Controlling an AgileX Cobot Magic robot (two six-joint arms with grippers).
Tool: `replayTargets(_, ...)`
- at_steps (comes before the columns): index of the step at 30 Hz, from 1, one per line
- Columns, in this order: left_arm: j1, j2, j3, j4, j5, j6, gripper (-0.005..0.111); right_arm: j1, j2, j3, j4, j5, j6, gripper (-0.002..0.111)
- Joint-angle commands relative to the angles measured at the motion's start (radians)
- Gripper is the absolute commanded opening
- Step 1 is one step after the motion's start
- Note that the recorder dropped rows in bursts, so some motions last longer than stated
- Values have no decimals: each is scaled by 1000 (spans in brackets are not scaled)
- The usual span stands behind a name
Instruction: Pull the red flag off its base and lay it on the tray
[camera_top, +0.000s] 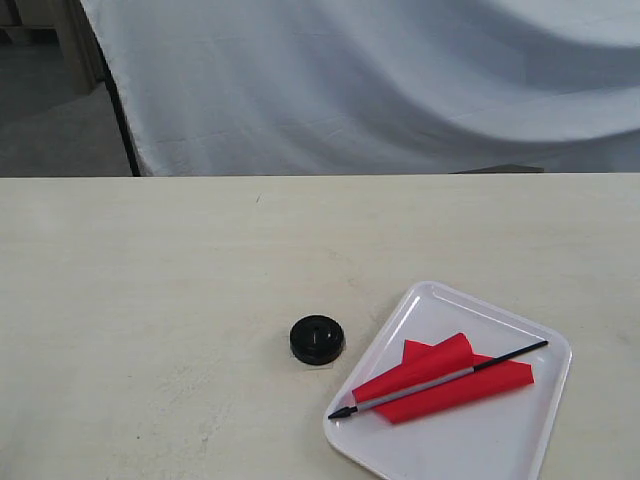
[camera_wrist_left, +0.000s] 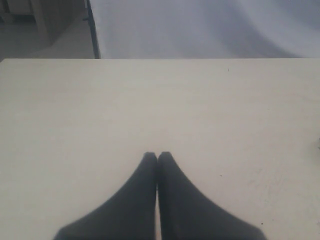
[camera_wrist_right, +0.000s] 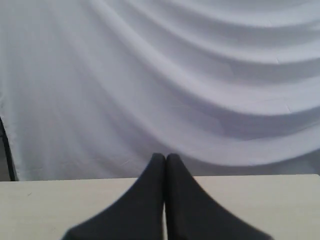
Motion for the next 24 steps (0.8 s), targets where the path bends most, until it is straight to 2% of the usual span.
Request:
replayTargets(1, -4, -1, 2, 0, -3, 1, 0, 2, 5, 94, 65, -113, 23, -1)
replayTargets(4, -4, -1, 2, 0, -3, 1, 0, 2, 5, 166, 187, -225, 21, -1)
replayTargets(9, -4, -1, 2, 0, -3, 1, 0, 14, 5, 218, 200, -300, 57, -1)
replayTargets(16, -4, -1, 2, 0, -3, 1, 0, 35, 5, 218, 95, -98, -20, -1)
replayTargets(24, -4, -1, 2, 0, -3, 1, 0, 35, 5, 218, 144, -63, -22, -1)
